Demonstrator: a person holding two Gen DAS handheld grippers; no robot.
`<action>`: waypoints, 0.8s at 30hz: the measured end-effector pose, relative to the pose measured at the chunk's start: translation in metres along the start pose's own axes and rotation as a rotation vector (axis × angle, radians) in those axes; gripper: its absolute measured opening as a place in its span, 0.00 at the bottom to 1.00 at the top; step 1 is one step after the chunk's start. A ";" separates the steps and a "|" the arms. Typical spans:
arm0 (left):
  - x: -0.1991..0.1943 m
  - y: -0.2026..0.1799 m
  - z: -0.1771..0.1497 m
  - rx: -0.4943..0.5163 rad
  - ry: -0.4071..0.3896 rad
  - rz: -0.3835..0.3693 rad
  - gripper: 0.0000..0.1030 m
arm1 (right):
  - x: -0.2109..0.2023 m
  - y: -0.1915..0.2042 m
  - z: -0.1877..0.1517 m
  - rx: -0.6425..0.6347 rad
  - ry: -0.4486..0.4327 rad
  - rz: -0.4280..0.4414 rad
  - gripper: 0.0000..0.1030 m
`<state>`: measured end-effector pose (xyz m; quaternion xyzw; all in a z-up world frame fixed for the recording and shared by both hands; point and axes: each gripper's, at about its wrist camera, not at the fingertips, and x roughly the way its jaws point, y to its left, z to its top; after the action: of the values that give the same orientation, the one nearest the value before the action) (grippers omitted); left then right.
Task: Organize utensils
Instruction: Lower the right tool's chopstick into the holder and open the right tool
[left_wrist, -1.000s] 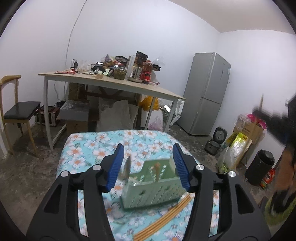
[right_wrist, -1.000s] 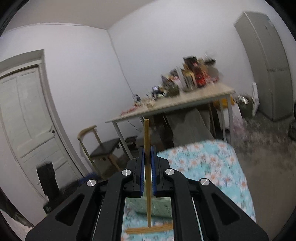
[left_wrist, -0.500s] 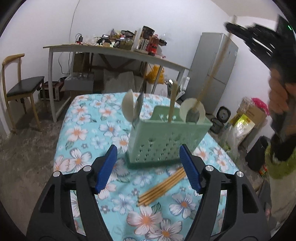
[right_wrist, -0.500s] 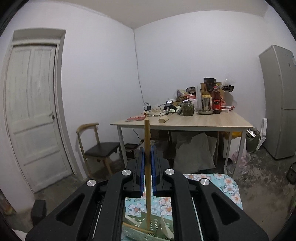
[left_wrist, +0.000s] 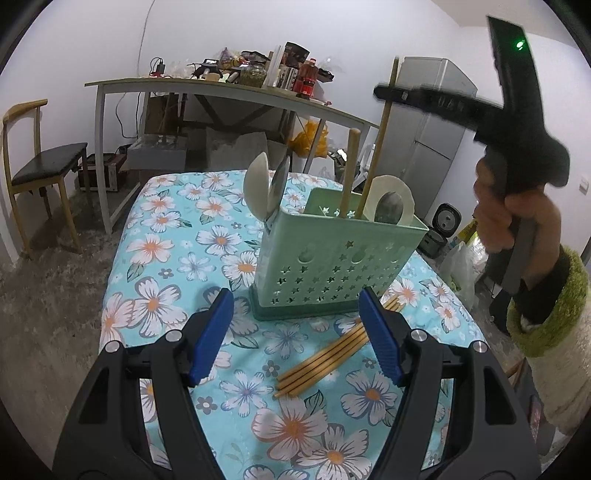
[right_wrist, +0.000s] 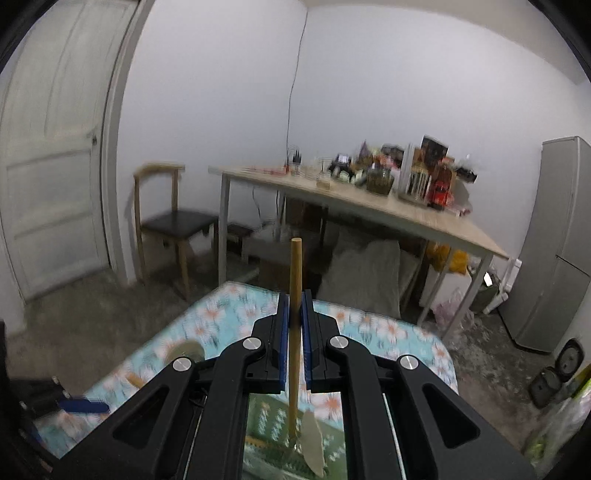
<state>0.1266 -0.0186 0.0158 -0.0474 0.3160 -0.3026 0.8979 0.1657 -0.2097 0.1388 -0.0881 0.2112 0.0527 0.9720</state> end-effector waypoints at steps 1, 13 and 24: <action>0.000 0.000 0.000 -0.001 0.001 0.000 0.65 | 0.003 0.000 -0.003 0.002 0.016 0.004 0.10; 0.007 -0.006 -0.001 0.006 0.023 -0.001 0.65 | -0.042 -0.039 -0.010 0.201 -0.052 0.071 0.40; 0.019 -0.011 -0.002 0.020 0.052 -0.004 0.65 | -0.096 -0.079 -0.044 0.396 -0.095 0.125 0.41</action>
<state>0.1317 -0.0381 0.0074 -0.0314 0.3363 -0.3087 0.8892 0.0722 -0.3014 0.1508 0.1203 0.1763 0.0744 0.9741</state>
